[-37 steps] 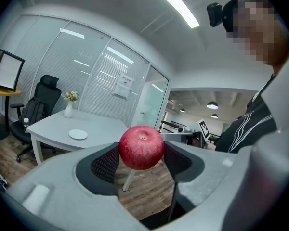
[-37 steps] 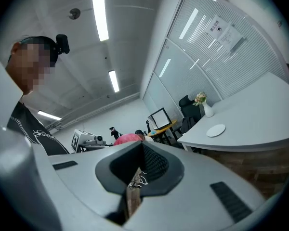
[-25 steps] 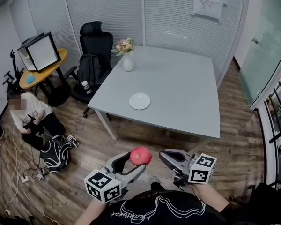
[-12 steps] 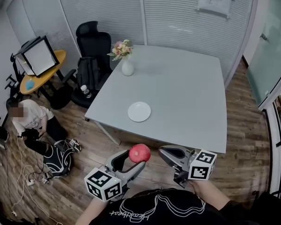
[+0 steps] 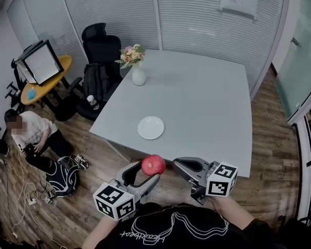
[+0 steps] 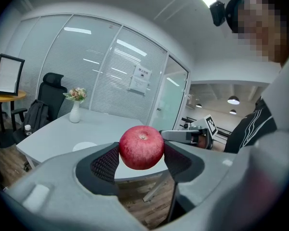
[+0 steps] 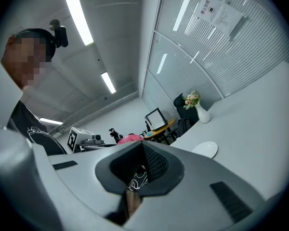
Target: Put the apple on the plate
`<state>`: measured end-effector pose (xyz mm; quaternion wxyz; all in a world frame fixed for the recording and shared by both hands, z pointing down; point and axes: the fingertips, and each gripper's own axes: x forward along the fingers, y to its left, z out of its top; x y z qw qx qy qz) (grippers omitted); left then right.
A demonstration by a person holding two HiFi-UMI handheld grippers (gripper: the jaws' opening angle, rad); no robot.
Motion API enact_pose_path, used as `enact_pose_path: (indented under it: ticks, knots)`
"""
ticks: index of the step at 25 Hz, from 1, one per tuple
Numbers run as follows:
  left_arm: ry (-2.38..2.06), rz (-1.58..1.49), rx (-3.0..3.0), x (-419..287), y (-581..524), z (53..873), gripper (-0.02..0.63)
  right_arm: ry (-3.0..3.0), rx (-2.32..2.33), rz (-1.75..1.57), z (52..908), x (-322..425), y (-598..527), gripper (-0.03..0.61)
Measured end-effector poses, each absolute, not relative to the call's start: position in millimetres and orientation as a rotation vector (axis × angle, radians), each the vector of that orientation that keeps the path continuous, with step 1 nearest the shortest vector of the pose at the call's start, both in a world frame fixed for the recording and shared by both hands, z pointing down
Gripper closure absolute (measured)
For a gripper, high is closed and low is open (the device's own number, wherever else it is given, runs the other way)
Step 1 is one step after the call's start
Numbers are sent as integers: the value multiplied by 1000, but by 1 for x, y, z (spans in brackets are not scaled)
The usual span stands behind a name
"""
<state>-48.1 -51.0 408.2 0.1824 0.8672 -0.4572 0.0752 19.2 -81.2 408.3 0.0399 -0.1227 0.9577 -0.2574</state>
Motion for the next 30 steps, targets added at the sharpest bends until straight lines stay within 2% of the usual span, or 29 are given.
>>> enact_pose_path:
  ticks: [13,30]
  knots:
    - [-1267,244,2416,-77,-96,436,314,2940,-460,-851,426,2,-120,571]
    - [-1226,342,2407,-116,-215,466,314,2851,-593,-957,445,-25,-216,571]
